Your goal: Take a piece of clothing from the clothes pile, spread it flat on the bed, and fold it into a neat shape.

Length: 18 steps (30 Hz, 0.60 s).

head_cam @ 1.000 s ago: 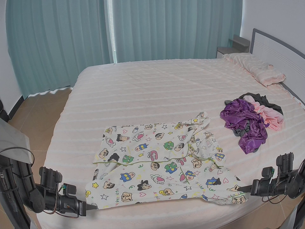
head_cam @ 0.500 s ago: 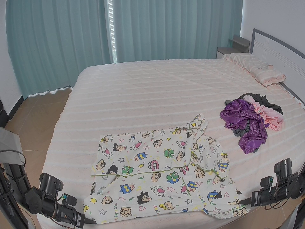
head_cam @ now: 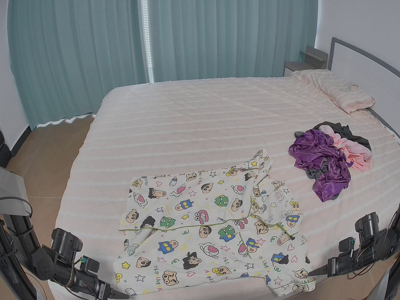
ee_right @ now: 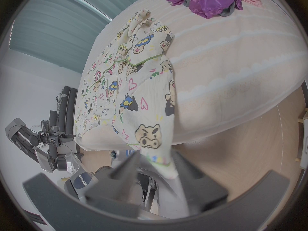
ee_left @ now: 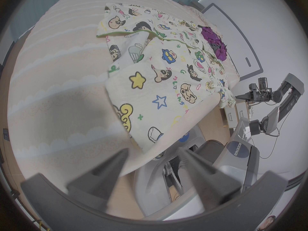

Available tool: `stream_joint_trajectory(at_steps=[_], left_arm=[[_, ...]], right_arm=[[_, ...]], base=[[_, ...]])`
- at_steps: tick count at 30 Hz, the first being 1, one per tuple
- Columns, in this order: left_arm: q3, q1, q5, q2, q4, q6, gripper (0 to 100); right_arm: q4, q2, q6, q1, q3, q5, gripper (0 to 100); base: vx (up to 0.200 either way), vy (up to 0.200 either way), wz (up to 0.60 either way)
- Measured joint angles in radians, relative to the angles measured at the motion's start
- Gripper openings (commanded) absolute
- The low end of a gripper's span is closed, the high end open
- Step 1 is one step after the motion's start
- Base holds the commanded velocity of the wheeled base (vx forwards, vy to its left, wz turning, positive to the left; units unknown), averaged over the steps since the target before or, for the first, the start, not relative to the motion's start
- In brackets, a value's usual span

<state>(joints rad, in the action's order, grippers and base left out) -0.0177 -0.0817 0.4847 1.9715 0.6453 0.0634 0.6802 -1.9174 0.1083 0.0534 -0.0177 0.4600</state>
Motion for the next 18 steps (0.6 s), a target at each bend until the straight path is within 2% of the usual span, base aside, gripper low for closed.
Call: stream_joint_trajectory(at_steps=[7,10,14,18], left_arm=[[-0.003,0.057,0.008,-0.033,0.000,-0.003,100],[-0.037,0.102,0.014,-0.064,-0.001,-0.035,100],[-0.124,0.136,0.019,-0.104,-0.002,-0.164,100],[-0.263,0.130,0.018,-0.128,-0.002,-0.388,100]], right_arm=[[0.003,0.044,0.011,0.026,0.000,0.008,100],[0.003,0.090,0.037,0.037,-0.008,0.024,100],[0.003,0.155,0.096,0.042,-0.035,0.048,100],[0.003,0.206,0.178,0.033,-0.071,0.066,100]], base=[[0.000,0.000,0.00],[0.000,0.000,0.00],[0.000,0.000,0.00],[0.000,0.000,0.00]])
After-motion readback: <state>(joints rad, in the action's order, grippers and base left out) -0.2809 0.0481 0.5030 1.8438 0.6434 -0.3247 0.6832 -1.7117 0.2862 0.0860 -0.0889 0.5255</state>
